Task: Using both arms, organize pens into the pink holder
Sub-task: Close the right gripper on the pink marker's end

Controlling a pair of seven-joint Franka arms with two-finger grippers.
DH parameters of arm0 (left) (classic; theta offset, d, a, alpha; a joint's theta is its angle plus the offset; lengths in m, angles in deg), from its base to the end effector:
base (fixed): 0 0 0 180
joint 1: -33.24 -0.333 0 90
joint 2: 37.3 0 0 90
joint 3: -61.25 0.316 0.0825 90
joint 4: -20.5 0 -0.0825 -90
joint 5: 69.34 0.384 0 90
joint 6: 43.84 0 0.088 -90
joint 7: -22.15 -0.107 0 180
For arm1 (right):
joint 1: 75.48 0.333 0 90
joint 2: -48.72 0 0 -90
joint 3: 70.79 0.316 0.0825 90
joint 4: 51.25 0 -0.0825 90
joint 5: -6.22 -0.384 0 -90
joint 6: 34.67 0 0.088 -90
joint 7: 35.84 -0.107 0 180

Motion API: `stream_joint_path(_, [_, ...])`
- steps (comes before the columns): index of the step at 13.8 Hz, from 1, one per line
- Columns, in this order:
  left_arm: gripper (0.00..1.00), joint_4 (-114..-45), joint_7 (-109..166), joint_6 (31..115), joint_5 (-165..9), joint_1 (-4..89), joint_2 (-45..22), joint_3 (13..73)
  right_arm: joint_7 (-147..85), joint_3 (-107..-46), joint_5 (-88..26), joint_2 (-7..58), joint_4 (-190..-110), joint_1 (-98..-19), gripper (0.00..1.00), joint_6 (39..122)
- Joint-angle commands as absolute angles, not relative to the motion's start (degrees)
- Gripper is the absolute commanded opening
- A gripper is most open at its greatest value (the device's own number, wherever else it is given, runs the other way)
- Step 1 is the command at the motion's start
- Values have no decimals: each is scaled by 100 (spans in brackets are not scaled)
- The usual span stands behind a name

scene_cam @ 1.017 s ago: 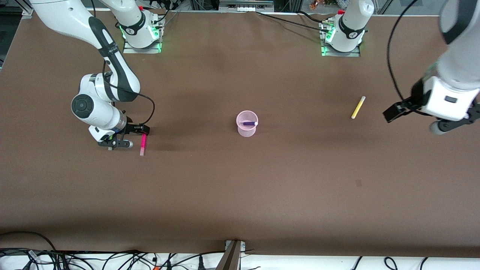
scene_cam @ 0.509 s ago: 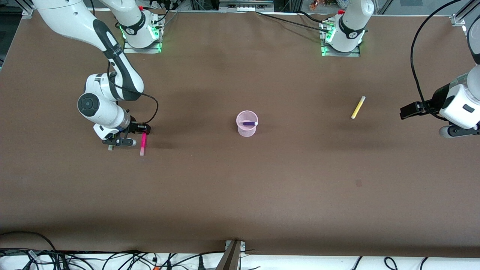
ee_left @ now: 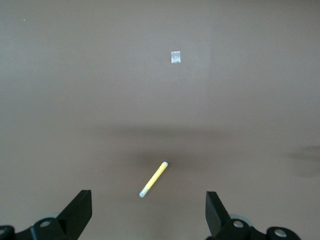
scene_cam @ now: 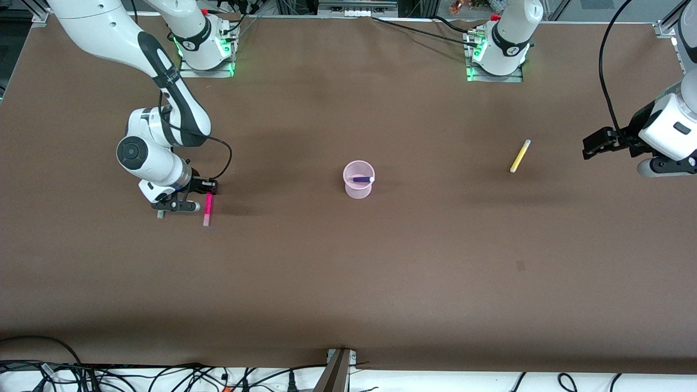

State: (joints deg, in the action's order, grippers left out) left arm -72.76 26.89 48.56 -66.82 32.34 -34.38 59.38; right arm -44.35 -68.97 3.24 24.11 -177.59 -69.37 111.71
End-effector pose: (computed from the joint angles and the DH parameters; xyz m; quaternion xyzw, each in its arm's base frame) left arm 0.5699 -0.0047 0.5726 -0.9987 -0.0312 0.0319 0.0227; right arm 0.5392 0.0749 0.1767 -0.9986 0.0284 0.0424 0.0143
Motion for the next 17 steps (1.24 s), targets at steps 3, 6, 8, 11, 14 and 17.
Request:
stream_joint_path(3, [100,-7443,2444,4985,-6785,3667,-3616,6398,-4454,-6860,218,2455,-17843,-6933,3,11282])
stream_joint_path(6, [100,-7346,2452,4994,-6776,3675,-3555,6397,-4515,-6851,218,2507,-17808,-6933,0,11185])
stream_joint_path(8, [100,-7250,2444,5011,-6776,3701,-3546,6397,-5066,-6563,200,2569,-17528,-6933,0,10617])
stream_joint_path(11, [100,-6942,2443,5020,-6759,3658,-3379,6406,-5411,-6385,-867,2604,-16773,-6933,0,9370])
stream_joint_path(14, [100,-6933,2443,5046,-6724,3640,-3230,6450,-5918,-6368,-1898,2595,-16105,-6915,0,8296])
stream_joint_path(17, [100,-6924,2391,5046,-6671,3421,-3028,6459,-6929,-6350,-2626,2595,-15760,-6512,0,7994])
